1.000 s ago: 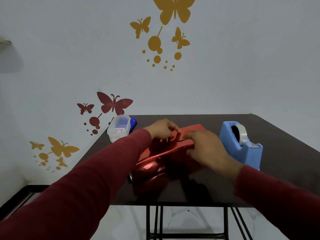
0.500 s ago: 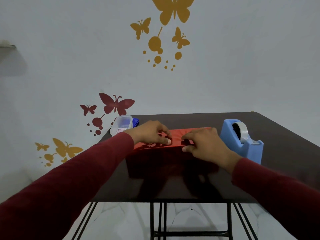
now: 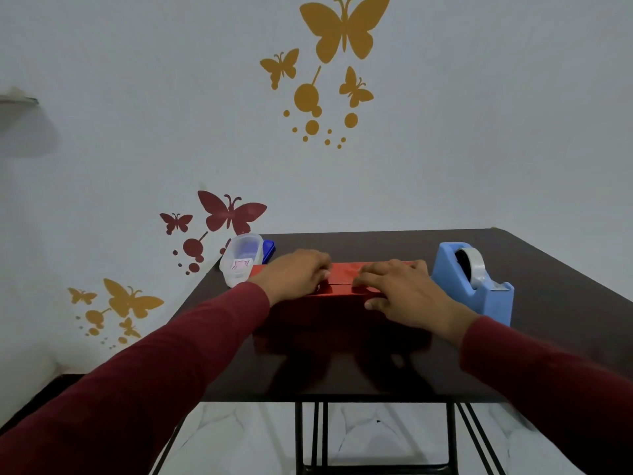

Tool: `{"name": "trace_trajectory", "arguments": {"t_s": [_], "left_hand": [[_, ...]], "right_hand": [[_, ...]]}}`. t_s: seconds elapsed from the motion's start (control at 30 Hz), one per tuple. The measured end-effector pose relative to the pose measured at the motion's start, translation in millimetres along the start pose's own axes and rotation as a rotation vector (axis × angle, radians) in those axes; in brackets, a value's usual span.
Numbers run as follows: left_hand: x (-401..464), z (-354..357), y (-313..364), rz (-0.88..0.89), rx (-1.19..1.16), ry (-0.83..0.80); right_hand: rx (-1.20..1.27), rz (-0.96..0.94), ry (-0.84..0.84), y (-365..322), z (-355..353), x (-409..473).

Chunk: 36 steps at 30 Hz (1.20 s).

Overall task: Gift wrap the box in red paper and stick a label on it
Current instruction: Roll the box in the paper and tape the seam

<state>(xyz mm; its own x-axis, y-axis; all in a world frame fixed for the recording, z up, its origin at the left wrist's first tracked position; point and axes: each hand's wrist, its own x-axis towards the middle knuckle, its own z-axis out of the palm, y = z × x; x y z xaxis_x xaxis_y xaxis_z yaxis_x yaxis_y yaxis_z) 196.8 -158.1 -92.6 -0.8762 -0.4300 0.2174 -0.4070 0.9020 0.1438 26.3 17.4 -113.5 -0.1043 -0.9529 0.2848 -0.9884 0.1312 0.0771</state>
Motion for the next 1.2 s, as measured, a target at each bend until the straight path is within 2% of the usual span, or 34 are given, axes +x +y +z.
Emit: {"name": "trace_trajectory", "arguments": {"t_s": [0.23,0.43,0.6,0.7,0.83,0.9,1.07,1.2], "left_hand": [[-2,-3,-1,0.028,-0.129,-0.028],[5,6,6,0.007,-0.011,0.006],[4,5,5,-0.003,-0.006,0.027],[2,2,3,0.01,-0.039,0.038],[-2,-1,0,0.034,-0.151,-0.029],[1,1,1,0.016,-0.168,-0.013],[9,5,11,0.009,-0.039,0.011],[10,2,9,0.002,-0.041,0.096]], "right_hand": [[-0.012,0.039,-0.047,1,1,4],[0.027,0.043,-0.036,-2,0,0],[0.004,0.039,-0.046,-1,1,2],[-0.016,0.04,-0.072,-1,0,4],[-0.052,0.046,-0.089,-3,0,6],[-0.047,0.049,-0.081,-4,0,5],[-0.015,0.047,-0.031,-4,1,0],[-0.027,0.017,-0.004,-1,1,1]]}}
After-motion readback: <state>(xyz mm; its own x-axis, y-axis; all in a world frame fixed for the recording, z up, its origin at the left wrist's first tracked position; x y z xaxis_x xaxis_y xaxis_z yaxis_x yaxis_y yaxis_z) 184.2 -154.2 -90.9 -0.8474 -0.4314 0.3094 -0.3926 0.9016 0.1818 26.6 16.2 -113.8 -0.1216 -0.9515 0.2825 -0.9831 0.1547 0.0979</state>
